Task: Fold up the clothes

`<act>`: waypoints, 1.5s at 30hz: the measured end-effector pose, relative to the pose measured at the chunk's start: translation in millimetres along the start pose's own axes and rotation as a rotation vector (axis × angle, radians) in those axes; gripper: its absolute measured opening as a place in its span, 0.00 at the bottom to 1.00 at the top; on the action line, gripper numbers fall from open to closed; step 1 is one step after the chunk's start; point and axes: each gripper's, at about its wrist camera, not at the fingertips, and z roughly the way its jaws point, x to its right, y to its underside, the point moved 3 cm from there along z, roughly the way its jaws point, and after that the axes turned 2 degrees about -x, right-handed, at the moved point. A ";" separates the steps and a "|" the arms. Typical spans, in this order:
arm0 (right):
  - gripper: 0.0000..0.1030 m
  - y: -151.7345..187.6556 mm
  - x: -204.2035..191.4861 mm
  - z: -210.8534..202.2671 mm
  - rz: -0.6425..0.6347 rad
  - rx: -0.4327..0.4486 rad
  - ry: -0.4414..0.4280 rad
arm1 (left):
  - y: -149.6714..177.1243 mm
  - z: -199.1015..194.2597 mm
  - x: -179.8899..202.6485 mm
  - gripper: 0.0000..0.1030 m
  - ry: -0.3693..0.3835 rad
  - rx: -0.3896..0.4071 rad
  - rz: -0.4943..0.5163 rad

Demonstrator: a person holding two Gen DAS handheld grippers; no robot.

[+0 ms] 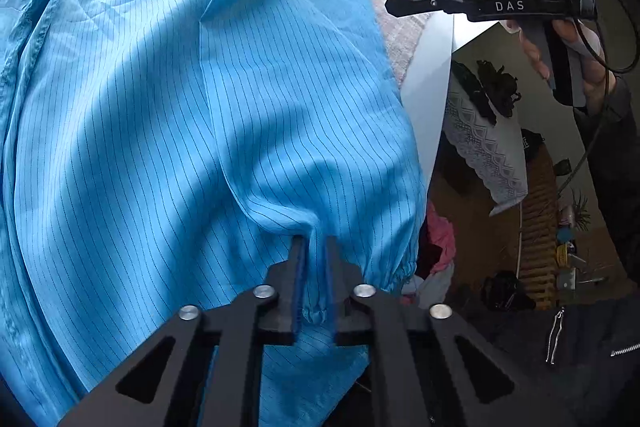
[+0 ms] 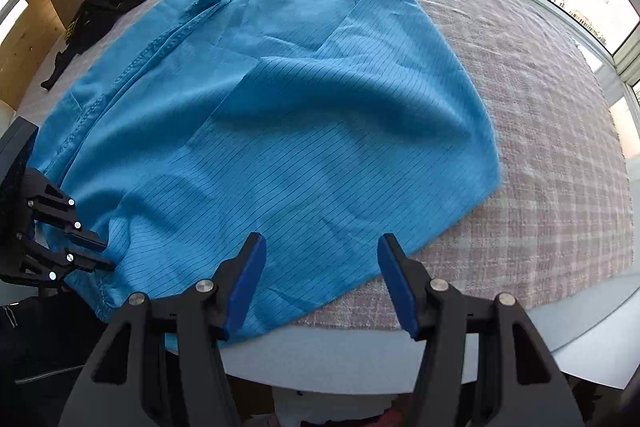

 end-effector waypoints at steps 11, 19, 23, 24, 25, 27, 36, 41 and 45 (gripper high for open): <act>0.56 -62.8 66.1 18.4 0.085 0.040 0.032 | 6.9 -51.8 22.8 0.01 -0.023 0.140 -0.035; 0.56 -126.4 66.5 31.8 0.025 0.057 0.060 | 72.2 -94.0 5.8 0.01 -0.074 0.166 -0.182; 0.56 -170.9 65.5 55.0 0.018 0.044 0.082 | 97.7 -70.0 -24.5 0.01 -0.120 0.104 -0.291; 0.56 -180.6 64.1 63.3 0.014 0.031 0.088 | 101.5 -65.5 -29.3 0.01 -0.125 0.099 -0.306; 0.56 -188.9 62.0 72.8 0.006 0.014 0.098 | 104.3 -63.0 -32.8 0.01 -0.122 0.101 -0.321; 0.56 -204.2 57.6 91.2 -0.018 -0.020 0.128 | 108.1 -61.1 -37.0 0.01 -0.108 0.116 -0.348; 0.56 -238.1 54.0 133.8 -0.076 -0.090 0.152 | 107.8 -48.5 -24.2 0.01 -0.034 0.119 -0.375; 0.05 -248.0 38.0 125.7 -0.137 -0.055 0.099 | 112.0 -57.3 -19.0 0.01 0.051 0.164 -0.397; 0.05 -268.8 23.8 93.6 -0.125 0.109 0.052 | 118.8 -74.4 -26.0 0.01 0.050 0.250 -0.457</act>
